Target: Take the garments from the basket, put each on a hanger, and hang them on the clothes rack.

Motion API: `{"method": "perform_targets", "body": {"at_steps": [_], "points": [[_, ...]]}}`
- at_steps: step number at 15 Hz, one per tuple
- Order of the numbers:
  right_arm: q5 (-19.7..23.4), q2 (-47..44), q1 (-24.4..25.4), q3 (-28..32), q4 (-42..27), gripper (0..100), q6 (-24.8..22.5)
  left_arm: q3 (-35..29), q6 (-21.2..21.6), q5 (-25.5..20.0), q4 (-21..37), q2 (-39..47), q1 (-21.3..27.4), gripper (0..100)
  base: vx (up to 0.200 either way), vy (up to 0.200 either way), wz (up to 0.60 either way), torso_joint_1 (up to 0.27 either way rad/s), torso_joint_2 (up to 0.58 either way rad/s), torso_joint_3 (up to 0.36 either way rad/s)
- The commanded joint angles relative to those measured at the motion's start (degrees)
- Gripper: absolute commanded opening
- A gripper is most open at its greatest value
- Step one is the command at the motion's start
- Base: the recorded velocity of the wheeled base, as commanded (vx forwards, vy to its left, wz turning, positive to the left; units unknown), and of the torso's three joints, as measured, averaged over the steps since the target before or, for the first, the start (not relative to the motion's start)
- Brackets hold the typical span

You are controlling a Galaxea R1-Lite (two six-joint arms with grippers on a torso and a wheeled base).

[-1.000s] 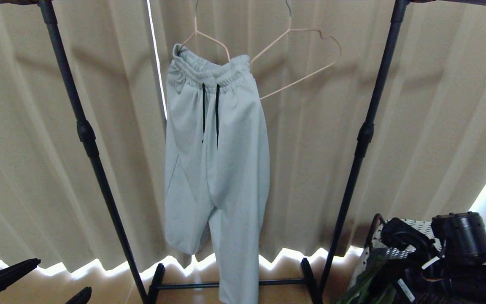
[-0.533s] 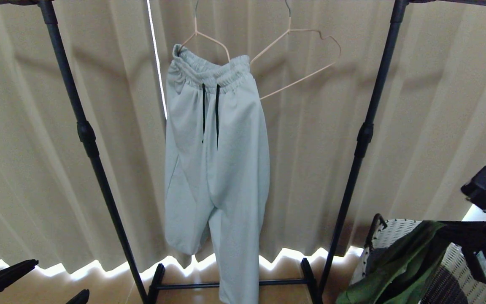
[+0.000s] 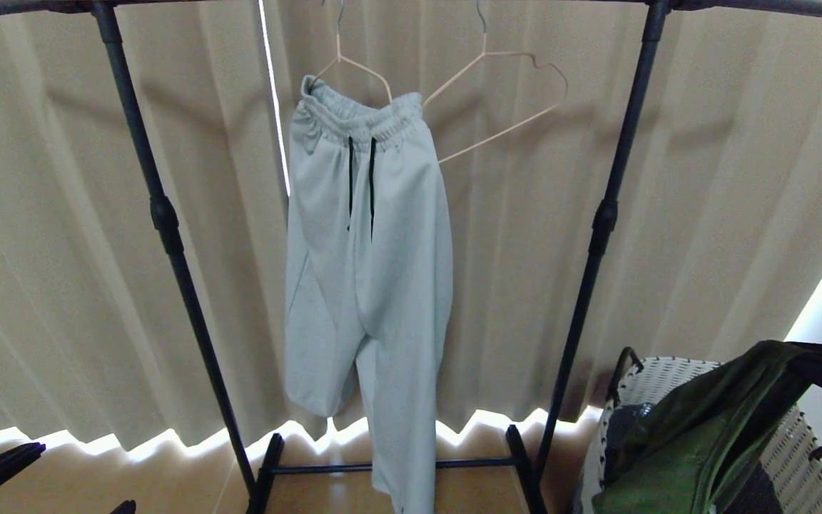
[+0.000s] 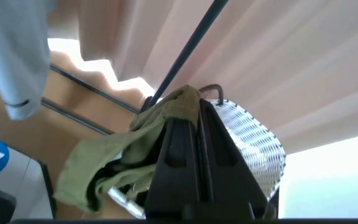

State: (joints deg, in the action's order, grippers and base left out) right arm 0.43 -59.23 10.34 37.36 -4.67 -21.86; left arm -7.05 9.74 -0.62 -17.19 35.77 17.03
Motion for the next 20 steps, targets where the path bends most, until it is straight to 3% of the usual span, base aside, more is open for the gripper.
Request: {"method": "perform_targets", "body": {"at_steps": [1, 3, 7, 14, 17, 20], "points": [[0.0, -0.1, 0.0, 0.3, 0.1, 0, -0.4, -0.1, 0.0, 0.0, 0.0, -0.4, 0.0, 100, -0.200, 0.000, 0.00, -0.002, 0.00, 0.002], [0.0, -0.3, 0.0, 0.5, 0.2, 0, -1.2, 0.9, 0.2, -0.1, -0.1, -0.7, 0.6, 100, -0.100, 0.000, 0.00, -0.001, 0.00, 0.001], [0.2, -2.0, 0.1, 2.0, 0.5, 0, -2.1, 1.6, 0.1, -0.1, -0.2, -0.6, 6.6, 100, 0.000, 0.000, 0.00, 0.000, 0.00, 0.000], [0.5, -4.9, 7.0, 5.8, 0.5, 0, -3.1, -1.0, 1.5, -0.3, -0.3, 3.5, 10.9, 100, 0.000, 0.000, 0.00, 0.000, 0.00, 0.000], [0.9, -7.7, 11.1, 6.8, 5.4, 0, -3.0, -12.3, -1.0, -8.7, -0.4, 16.1, 10.7, 100, 0.000, 0.000, 0.00, 0.000, 0.00, 0.000], [0.9, -10.4, 13.3, 9.7, 8.3, 0, -3.0, -18.8, -2.9, -9.3, -2.7, 28.1, 13.2, 100, 0.000, 0.000, 0.00, 0.000, 0.00, 0.000]]}}
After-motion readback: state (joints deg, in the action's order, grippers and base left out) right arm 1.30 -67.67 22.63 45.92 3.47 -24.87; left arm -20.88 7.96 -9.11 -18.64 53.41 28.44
